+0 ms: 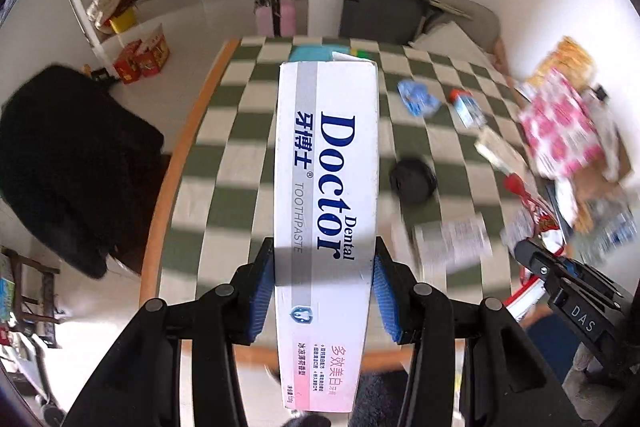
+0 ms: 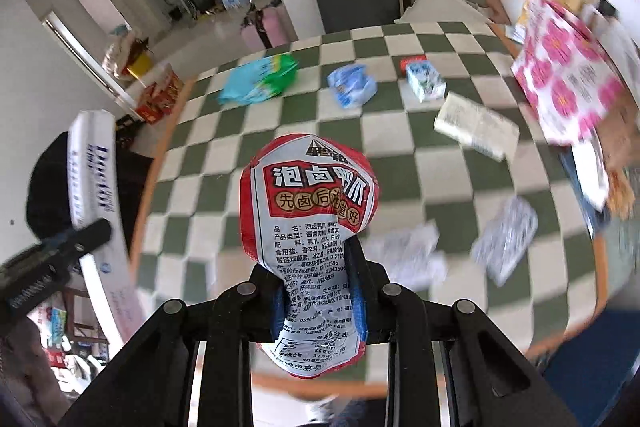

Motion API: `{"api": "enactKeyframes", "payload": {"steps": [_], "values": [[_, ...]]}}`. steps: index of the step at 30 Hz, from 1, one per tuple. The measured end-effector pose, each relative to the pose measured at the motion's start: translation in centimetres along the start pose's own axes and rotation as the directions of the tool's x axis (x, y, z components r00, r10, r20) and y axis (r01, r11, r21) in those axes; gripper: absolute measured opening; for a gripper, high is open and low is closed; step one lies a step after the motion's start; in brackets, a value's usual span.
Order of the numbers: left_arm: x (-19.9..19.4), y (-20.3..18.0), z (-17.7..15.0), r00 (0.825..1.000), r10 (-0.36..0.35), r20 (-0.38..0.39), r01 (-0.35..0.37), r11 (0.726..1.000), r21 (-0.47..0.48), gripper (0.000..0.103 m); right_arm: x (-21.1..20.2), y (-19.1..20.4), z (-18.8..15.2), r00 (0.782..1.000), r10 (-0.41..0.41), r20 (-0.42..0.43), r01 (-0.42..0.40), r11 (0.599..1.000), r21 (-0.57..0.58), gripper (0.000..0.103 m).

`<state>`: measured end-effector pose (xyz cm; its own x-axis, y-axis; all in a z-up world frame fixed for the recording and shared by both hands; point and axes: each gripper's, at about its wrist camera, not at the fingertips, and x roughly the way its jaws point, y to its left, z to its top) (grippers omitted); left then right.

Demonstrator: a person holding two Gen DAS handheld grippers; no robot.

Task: Collect trash
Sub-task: 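Carry both items to the white bin and open both tools to drop them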

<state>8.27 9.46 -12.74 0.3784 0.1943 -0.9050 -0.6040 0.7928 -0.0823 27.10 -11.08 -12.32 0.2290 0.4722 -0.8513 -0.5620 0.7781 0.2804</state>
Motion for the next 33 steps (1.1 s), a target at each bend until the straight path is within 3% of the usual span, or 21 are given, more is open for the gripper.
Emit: {"api": "enactKeyframes", "payload": {"steps": [5,10,14,17,23,24,25,26,27,28,30,31,33], "values": [[0.2,3.8,-9.5,0.987,-0.062,-0.151,0.057,0.998,-0.035,0.042,-2.0,3.6,-10.7,0.998,0.036,-0.056,-0.033,0.998,0.052,0.027],[5.9,6.6,-18.2,0.931,-0.121,-0.344,0.080,0.988,-0.130,0.042,0.6,3.8,-20.8,0.975,0.059,-0.215,-0.036,0.993,0.109,0.027],[13.5,7.9,-23.7,0.872,-0.198,-0.447,0.101,0.967,-0.233,0.042,6.1,2.2,-28.2,0.938,0.074,-0.338,-0.021,0.987,0.158,0.027],[21.4,8.3,-27.0,0.832,-0.232,-0.505,0.093,0.954,-0.285,0.042,11.9,0.4,-32.6,0.915,0.077,-0.396,-0.005,0.983,0.181,0.027],[35.8,8.8,-32.1,0.771,-0.267,-0.579,0.088,0.944,-0.319,0.044,26.3,-3.2,-39.4,0.881,0.115,-0.460,-0.008,0.974,0.227,0.027],[37.6,9.1,-33.0,0.766,-0.265,-0.585,0.078,0.942,-0.325,0.044,28.5,-3.5,-40.1,0.876,0.119,-0.468,-0.008,0.973,0.231,0.028],[39.4,9.5,-34.0,0.770,-0.257,-0.584,0.075,0.946,-0.317,0.053,30.8,-4.0,-41.0,0.871,0.124,-0.476,-0.009,0.971,0.238,0.029],[40.6,9.7,-34.2,0.776,-0.251,-0.579,0.078,0.948,-0.308,0.073,33.3,-4.4,-42.0,0.860,0.137,-0.491,-0.016,0.970,0.243,0.029],[42.2,9.9,-34.7,0.785,-0.230,-0.575,0.065,0.954,-0.292,0.080,35.7,-4.7,-42.8,0.852,0.138,-0.506,-0.015,0.971,0.240,0.035],[42.8,10.1,-35.3,0.790,-0.222,-0.572,0.061,0.956,-0.287,0.084,37.3,-4.7,-43.4,0.845,0.140,-0.516,-0.017,0.972,0.236,0.038],[43.6,11.8,-36.3,0.795,-0.203,-0.572,0.044,0.959,-0.278,0.085,41.3,-5.0,-45.2,0.811,0.152,-0.566,-0.021,0.973,0.231,0.043],[44.0,12.2,-36.7,0.805,-0.178,-0.566,0.026,0.964,-0.265,0.089,42.3,-5.1,-45.8,0.801,0.158,-0.578,-0.025,0.973,0.231,0.045],[44.2,12.4,-37.4,0.819,-0.119,-0.562,-0.010,0.975,-0.220,0.102,44.1,-5.0,-46.9,0.798,0.134,-0.588,-0.025,0.981,0.190,0.053]]}}
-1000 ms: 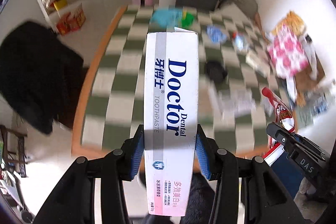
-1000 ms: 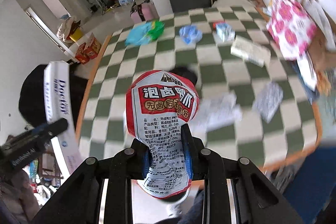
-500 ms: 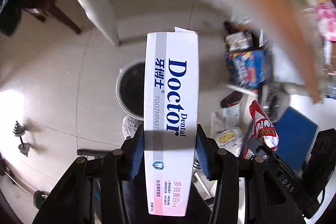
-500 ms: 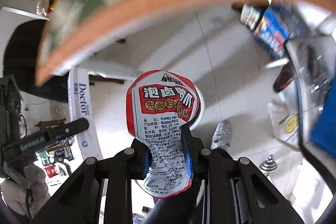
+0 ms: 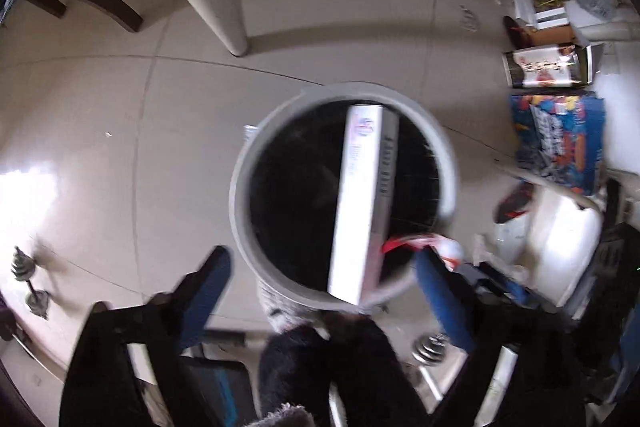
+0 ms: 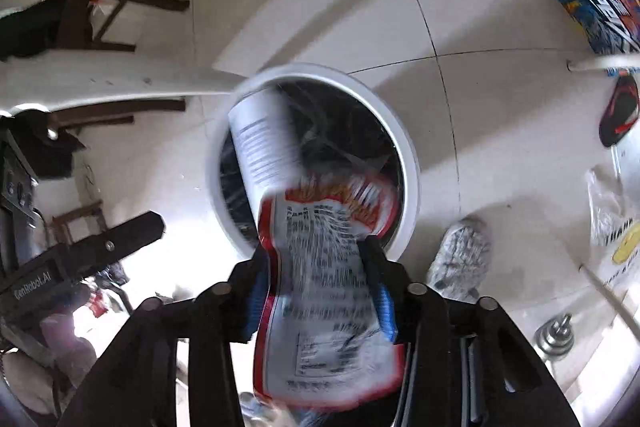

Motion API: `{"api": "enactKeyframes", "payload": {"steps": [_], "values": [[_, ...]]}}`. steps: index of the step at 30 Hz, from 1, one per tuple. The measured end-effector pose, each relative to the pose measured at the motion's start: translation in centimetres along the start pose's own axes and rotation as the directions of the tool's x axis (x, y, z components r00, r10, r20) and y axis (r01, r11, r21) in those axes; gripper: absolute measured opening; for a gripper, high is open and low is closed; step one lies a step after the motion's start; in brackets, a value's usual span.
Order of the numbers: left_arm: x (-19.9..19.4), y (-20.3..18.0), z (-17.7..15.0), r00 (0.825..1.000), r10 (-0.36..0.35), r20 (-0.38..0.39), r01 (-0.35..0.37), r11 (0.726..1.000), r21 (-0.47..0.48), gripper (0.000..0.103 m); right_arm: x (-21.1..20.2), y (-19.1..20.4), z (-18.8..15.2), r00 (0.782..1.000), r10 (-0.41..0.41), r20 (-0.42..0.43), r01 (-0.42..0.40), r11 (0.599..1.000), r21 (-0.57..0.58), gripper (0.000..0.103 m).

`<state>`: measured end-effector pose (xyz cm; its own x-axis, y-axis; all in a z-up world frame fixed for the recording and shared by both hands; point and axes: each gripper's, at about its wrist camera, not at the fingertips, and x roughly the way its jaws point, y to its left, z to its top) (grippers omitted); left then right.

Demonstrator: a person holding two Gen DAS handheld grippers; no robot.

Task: Collect trash
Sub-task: 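Carry both items to the white bin and open both tools to drop them, then grasp the white medicine leaflet with the left tool while the right tool grasps the blister pack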

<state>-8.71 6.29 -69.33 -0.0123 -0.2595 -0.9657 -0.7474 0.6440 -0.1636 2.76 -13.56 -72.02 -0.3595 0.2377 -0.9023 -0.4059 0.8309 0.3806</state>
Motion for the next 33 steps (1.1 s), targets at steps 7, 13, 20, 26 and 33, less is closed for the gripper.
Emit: {"api": "enactKeyframes", "payload": {"steps": [7,13,20,26,33], "values": [[-0.7,0.1,-1.4,0.989,0.137,0.052,-0.139,0.989,0.041,0.103,0.1,0.5,0.1,0.994,-0.089,0.058,0.094,0.992,-0.080,0.101],[-2.5,-0.4,-2.6,0.977,0.196,0.083,-0.202,0.977,0.071,0.103,-1.5,1.8,0.0,0.970,-0.217,0.105,0.231,0.963,-0.142,0.101],[-7.1,-1.6,-5.3,0.972,0.207,0.111,-0.217,0.973,0.082,0.103,-5.8,2.8,-1.6,0.945,-0.298,0.137,0.316,0.940,-0.132,0.101],[-13.4,-2.6,-8.0,0.973,0.194,0.128,-0.203,0.977,0.066,0.103,-12.5,4.9,-4.0,0.938,-0.303,0.168,0.326,0.936,-0.131,0.101],[-22.5,-3.9,-11.9,0.970,0.181,0.160,-0.197,0.977,0.088,0.103,-21.9,8.2,-7.4,0.939,-0.285,0.194,0.313,0.940,-0.137,0.101]]}}
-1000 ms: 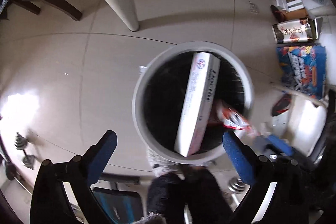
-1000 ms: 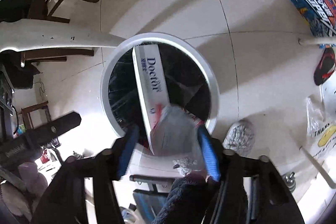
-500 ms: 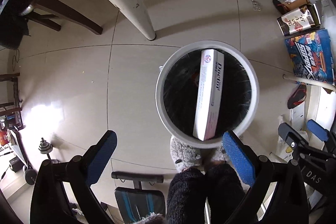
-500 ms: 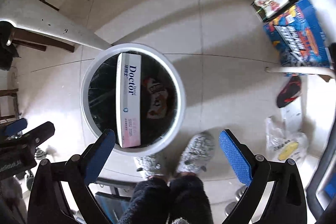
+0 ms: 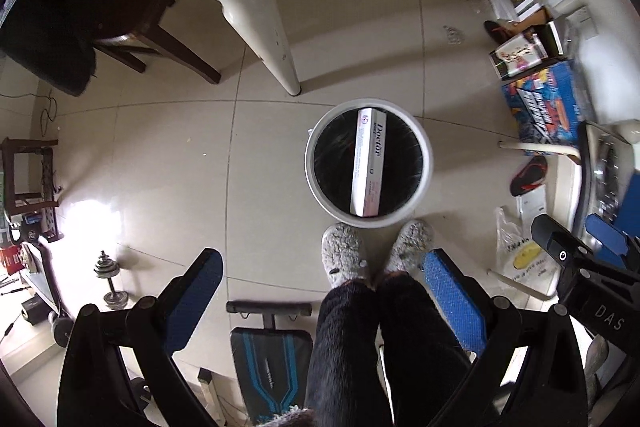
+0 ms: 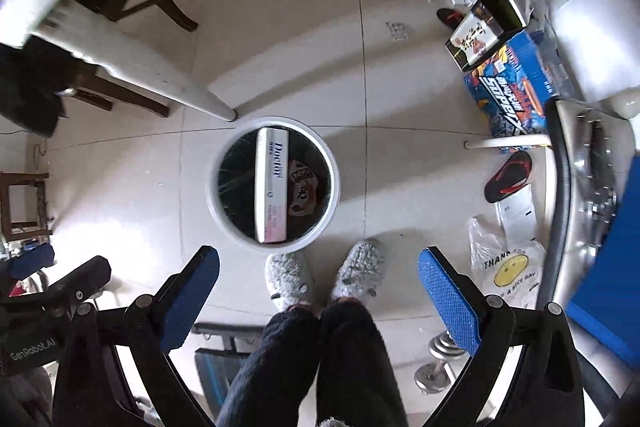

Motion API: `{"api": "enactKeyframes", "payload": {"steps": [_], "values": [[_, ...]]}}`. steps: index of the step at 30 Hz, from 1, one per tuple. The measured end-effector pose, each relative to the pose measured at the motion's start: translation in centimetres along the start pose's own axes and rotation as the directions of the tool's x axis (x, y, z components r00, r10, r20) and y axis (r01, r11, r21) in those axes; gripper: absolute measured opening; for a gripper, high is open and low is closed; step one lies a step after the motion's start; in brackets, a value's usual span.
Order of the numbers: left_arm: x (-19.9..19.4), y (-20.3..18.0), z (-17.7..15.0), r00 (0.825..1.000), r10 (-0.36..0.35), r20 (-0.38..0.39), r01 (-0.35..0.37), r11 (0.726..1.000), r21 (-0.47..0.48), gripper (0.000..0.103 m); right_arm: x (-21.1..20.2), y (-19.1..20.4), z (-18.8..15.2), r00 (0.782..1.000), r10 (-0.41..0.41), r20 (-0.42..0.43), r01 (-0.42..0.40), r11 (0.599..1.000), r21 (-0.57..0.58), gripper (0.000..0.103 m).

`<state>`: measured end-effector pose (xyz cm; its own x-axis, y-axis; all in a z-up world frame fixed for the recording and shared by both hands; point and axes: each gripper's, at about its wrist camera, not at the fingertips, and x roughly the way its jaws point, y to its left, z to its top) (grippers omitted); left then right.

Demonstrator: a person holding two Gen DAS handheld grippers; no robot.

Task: Collect trash
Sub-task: 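Grasp the white medicine leaflet with the left tool while the right tool grasps the blister pack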

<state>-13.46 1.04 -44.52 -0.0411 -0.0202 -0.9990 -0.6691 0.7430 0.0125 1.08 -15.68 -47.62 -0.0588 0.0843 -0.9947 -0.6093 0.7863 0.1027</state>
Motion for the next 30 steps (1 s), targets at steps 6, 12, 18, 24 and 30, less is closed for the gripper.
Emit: {"api": "enactKeyframes", "payload": {"steps": [6,12,18,24,30], "values": [[-9.0,0.8,-0.7,0.998,0.002,0.065,-0.002,1.000,0.002,0.103,-9.6,0.5,-1.2,0.999,0.044,0.009,-0.045,0.998,0.042,0.101],[-18.2,-0.7,2.4,0.975,-0.017,0.220,0.020,1.000,-0.010,0.103,-20.0,-0.6,0.3,0.992,0.093,0.083,-0.104,0.985,0.135,0.101],[-25.1,-6.5,9.0,0.933,-0.031,0.359,-0.004,0.996,0.095,0.103,-28.5,-7.0,5.3,0.974,0.088,0.208,-0.143,0.953,0.266,0.101],[-28.0,-16.1,18.2,0.905,-0.011,0.426,-0.133,0.943,0.305,0.103,-30.7,-17.0,12.6,0.974,0.033,0.224,-0.119,0.916,0.383,0.101],[-25.1,-28.5,25.9,0.940,0.005,0.342,-0.244,0.712,0.658,0.103,-28.2,-27.0,21.4,0.985,0.048,0.165,-0.122,0.872,0.474,0.101]]}}
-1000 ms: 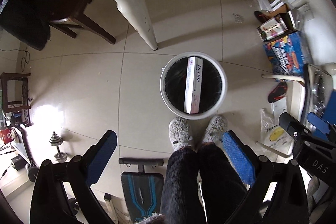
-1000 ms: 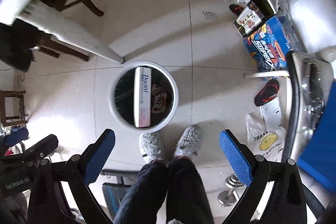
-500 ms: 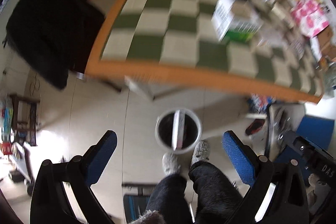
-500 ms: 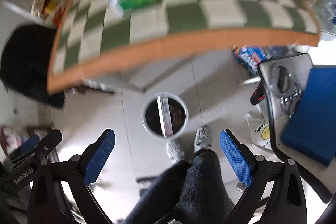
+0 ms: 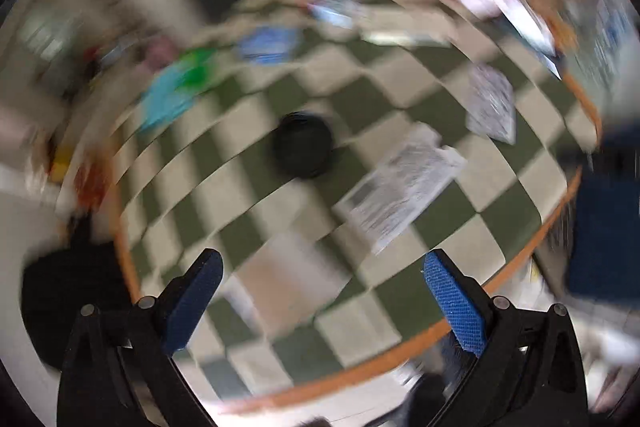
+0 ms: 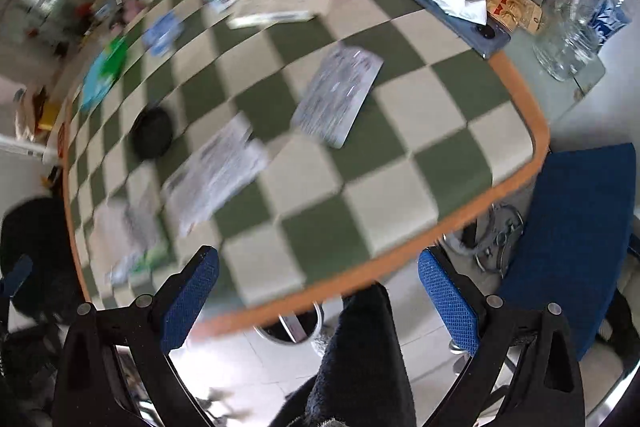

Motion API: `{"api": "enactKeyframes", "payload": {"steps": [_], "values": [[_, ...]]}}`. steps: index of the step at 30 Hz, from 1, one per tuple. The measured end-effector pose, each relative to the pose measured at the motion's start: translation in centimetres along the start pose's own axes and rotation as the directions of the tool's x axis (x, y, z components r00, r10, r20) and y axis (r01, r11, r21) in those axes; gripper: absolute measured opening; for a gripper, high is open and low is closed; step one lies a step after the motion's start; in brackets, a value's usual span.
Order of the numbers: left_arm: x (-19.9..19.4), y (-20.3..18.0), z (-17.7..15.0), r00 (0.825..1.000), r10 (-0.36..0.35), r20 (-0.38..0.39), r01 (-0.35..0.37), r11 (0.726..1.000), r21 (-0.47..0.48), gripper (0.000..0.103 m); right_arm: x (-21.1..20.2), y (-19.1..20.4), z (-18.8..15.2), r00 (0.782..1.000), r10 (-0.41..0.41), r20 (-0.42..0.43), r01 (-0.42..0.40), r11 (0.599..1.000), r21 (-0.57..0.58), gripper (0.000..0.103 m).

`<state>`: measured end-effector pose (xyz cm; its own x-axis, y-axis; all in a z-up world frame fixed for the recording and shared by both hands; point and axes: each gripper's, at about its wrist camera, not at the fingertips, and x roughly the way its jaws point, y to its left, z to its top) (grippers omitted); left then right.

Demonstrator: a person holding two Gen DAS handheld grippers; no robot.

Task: Collect trash
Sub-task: 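Grasp the white medicine leaflet with the left tool while the right tool grasps the blister pack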

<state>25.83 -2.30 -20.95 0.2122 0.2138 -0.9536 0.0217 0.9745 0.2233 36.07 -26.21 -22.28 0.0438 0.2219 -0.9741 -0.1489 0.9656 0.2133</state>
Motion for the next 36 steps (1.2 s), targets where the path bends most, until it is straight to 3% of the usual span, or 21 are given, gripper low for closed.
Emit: {"api": "enactKeyframes", "payload": {"steps": [4,8,11,15,16,19,21,22,23,24,25,27,28,30,31,32,34,35,36], "values": [[7.8,-4.4,4.7,0.985,-0.029,-0.172,0.077,0.957,0.280,0.102,2.9,-2.4,5.9,0.999,0.002,-0.033,0.001,0.997,0.075,0.101],[13.2,-7.1,6.1,0.957,-0.002,-0.290,0.133,0.891,0.434,0.102,5.7,-4.4,9.3,0.996,0.015,-0.083,-0.004,0.992,0.130,0.101],[15.4,-8.0,6.4,0.947,0.022,-0.321,0.142,0.866,0.479,0.102,7.2,-5.7,10.4,0.994,0.020,-0.112,-0.003,0.988,0.152,0.101],[16.2,-7.5,6.9,0.929,-0.043,-0.367,0.208,0.881,0.424,0.088,8.9,-6.5,11.3,0.989,0.025,-0.144,0.000,0.985,0.170,0.101],[16.2,-7.3,6.9,0.919,-0.079,-0.387,0.242,0.887,0.393,0.076,9.2,-6.5,11.4,0.988,0.029,-0.149,-0.003,0.985,0.174,0.101],[16.5,-5.9,6.9,0.913,-0.114,-0.392,0.232,0.934,0.270,0.076,10.1,-5.9,11.9,0.987,0.045,-0.154,-0.016,0.983,0.185,0.101],[16.8,-4.4,7.1,0.907,-0.148,-0.393,0.213,0.969,0.127,0.076,10.9,-4.9,12.6,0.987,0.053,-0.152,-0.025,0.983,0.183,0.101],[17.2,-3.1,7.1,0.895,-0.186,-0.405,0.199,0.980,-0.011,0.076,11.2,-4.5,12.8,0.987,0.054,-0.149,-0.027,0.983,0.181,0.101],[17.5,-2.0,7.0,0.887,-0.220,-0.407,0.182,0.975,-0.131,0.076,11.6,-3.7,13.3,0.989,0.048,-0.138,-0.023,0.984,0.177,0.101],[17.8,-0.3,6.6,0.872,-0.289,-0.396,0.168,0.935,-0.312,0.076,11.9,-3.2,13.6,0.991,0.036,-0.130,-0.013,0.985,0.174,0.101],[18.1,0.9,6.0,0.857,-0.337,-0.390,0.155,0.890,-0.428,0.077,12.2,-2.7,13.7,0.992,0.021,-0.123,0.000,0.985,0.171,0.101],[18.5,2.2,4.7,0.836,-0.420,-0.353,0.139,0.785,-0.604,0.077,13.2,-1.5,14.1,0.993,-0.020,-0.117,0.039,0.987,0.156,0.100],[18.6,2.3,4.6,0.835,-0.429,-0.345,0.139,0.771,-0.622,0.078,14.0,-0.7,14.2,0.991,-0.062,-0.121,0.078,0.988,0.134,0.100],[18.8,1.9,4.5,0.835,-0.409,-0.367,0.128,0.794,-0.594,0.079,14.9,0.7,14.2,0.983,-0.138,-0.119,0.149,0.985,0.084,0.096],[18.9,0.8,4.8,0.840,-0.377,-0.391,0.116,0.827,-0.549,0.079,15.0,1.3,14.0,0.978,-0.172,-0.115,0.180,0.982,0.060,0.094],[19.0,0.0,5.9,0.850,-0.339,-0.403,0.107,0.860,-0.499,0.081,15.2,2.0,13.7,0.973,-0.207,-0.101,0.211,0.977,0.027,0.091],[18.5,-1.6,6.7,0.887,-0.241,-0.394,0.083,0.922,-0.378,0.084,14.6,2.8,13.0,0.976,-0.210,-0.051,0.209,0.978,-0.025,0.073],[18.2,-2.2,6.8,0.898,-0.212,-0.386,0.076,0.938,-0.338,0.081,14.4,3.2,12.8,0.976,-0.212,-0.049,0.210,0.977,-0.045,0.065],[17.9,-2.9,7.0,0.908,-0.192,-0.372,0.075,0.949,-0.305,0.079,14.4,3.4,12.5,0.975,-0.215,-0.056,0.212,0.975,-0.064,0.065]]}}
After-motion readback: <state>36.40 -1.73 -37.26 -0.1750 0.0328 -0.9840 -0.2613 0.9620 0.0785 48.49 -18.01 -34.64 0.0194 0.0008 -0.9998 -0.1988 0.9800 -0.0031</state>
